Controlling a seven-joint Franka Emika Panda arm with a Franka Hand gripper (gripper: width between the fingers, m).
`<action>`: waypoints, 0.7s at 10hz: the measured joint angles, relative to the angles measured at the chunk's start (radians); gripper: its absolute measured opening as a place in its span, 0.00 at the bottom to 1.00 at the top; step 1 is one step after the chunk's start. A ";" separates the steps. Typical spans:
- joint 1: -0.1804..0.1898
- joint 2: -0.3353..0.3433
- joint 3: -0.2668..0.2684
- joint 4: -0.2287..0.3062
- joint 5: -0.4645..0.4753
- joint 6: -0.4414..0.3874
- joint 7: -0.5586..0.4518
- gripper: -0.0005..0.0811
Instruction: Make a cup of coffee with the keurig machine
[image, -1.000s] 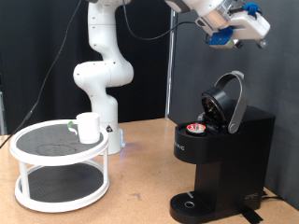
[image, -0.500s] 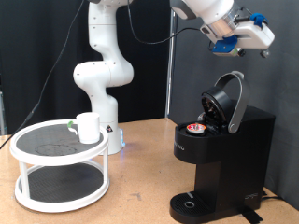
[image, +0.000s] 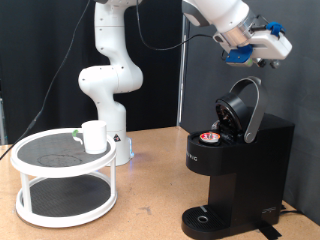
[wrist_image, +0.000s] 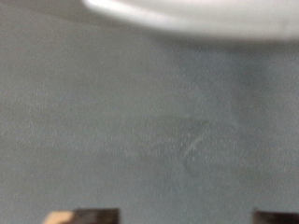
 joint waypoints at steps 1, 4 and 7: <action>-0.002 0.000 0.000 -0.013 -0.008 0.006 0.000 0.30; -0.009 0.000 -0.003 -0.043 -0.015 0.029 0.000 0.03; -0.014 -0.001 -0.006 -0.053 -0.014 0.034 -0.012 0.01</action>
